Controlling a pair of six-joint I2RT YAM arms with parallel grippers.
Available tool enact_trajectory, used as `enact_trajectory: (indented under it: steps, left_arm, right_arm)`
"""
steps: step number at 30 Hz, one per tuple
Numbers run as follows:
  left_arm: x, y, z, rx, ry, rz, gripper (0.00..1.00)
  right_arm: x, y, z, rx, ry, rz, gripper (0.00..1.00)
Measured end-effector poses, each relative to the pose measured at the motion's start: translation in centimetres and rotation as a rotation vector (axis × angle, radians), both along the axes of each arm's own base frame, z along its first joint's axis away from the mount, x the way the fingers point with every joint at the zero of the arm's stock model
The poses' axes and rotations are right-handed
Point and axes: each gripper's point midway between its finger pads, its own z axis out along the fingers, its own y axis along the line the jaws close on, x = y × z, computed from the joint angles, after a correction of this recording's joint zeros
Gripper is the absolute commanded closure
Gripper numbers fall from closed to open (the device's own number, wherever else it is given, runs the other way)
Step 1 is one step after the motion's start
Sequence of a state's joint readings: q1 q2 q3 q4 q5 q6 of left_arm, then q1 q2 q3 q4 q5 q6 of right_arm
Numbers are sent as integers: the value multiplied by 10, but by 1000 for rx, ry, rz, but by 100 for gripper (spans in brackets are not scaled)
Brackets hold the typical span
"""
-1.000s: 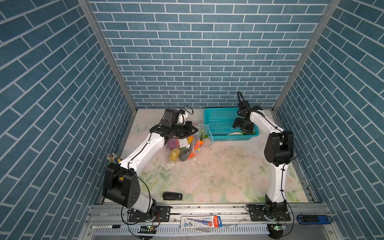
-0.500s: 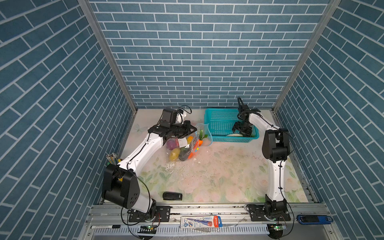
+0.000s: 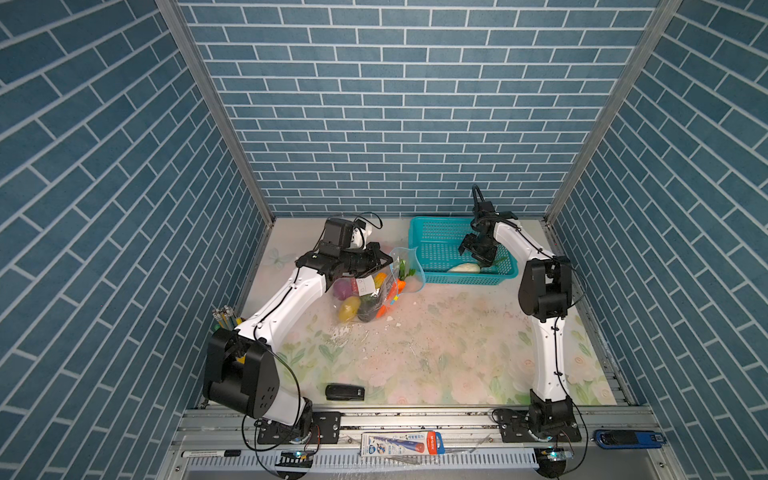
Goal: Place the food in the zip-top bag and seal the zipper
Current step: 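Lower the right gripper onto the white gourd in the basket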
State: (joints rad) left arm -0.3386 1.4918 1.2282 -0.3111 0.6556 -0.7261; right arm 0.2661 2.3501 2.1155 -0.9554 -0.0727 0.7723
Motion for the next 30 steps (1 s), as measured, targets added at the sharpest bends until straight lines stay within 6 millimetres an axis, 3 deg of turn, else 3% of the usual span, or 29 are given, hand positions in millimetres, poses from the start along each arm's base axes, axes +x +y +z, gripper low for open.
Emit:
enact_trajectory:
  steps: [11,16,18,30]
  left_arm:
    - [-3,2,-2,5,4,4,100]
    - [-3,2,-3,7,7,4,100]
    - [-3,3,-4,8,7,6,100]
    - [-6,6,-7,8,13,10,100]
  right_arm:
    - [41,26,18,39,-110,21,28]
    - [46,28,34,23,-143,20,28]
    - [41,24,36,6,-139,16,27]
    - [-36,-7,61,-61,-49,1,24]
